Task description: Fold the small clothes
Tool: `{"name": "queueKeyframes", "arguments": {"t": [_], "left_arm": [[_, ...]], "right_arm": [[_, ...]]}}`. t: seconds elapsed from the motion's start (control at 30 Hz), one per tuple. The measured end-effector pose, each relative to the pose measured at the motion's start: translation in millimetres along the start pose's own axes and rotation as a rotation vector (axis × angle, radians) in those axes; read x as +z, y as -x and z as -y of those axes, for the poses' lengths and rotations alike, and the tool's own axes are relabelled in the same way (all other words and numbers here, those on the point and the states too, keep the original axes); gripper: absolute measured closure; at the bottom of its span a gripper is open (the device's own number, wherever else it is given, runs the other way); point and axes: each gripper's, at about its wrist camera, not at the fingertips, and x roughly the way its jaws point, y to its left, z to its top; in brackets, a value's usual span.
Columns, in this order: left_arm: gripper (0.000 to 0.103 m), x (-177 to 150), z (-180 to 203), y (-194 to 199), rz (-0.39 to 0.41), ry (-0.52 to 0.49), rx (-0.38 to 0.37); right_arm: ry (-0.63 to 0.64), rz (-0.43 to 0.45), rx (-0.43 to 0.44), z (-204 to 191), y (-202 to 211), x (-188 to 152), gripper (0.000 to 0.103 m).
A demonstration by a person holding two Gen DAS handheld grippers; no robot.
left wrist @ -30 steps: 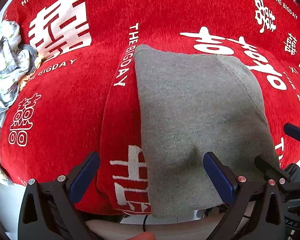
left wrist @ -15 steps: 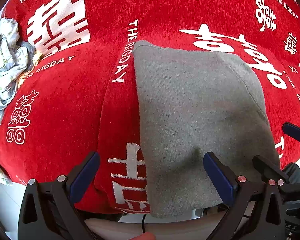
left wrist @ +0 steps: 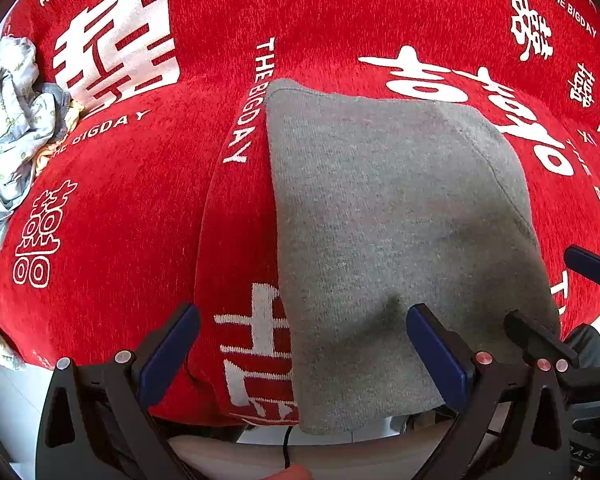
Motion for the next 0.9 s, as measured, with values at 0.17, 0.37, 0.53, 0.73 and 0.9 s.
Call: {"name": "queueKeyframes", "arguments": {"t": [0.17,0.37,0.53,0.73,0.9], "left_arm": [[0.000,-0.9,0.5,-0.9,-0.004,-0.006,0.000],[0.000,-0.8,1.1,-1.3,-0.005,-0.006,0.001],[0.000,-1.5,1.1,-1.9,-0.006,-0.012,0.000],[0.000,-1.5,0.5,-2.4,-0.007,-0.017,0.000],[0.000,-1.3,2.0,-2.8,-0.010,-0.022,-0.002]], "right_arm": [[-0.001,0.000,0.002,1.1,0.0,0.2,0.019],[-0.004,-0.001,0.003,1.2,0.2,0.3,0.019],[-0.005,-0.001,0.003,1.7,0.0,0.5,0.019],[-0.005,-0.001,0.004,1.7,0.1,0.6,0.019],[-0.010,0.001,0.005,0.9,1.0,0.8,0.019]]}}
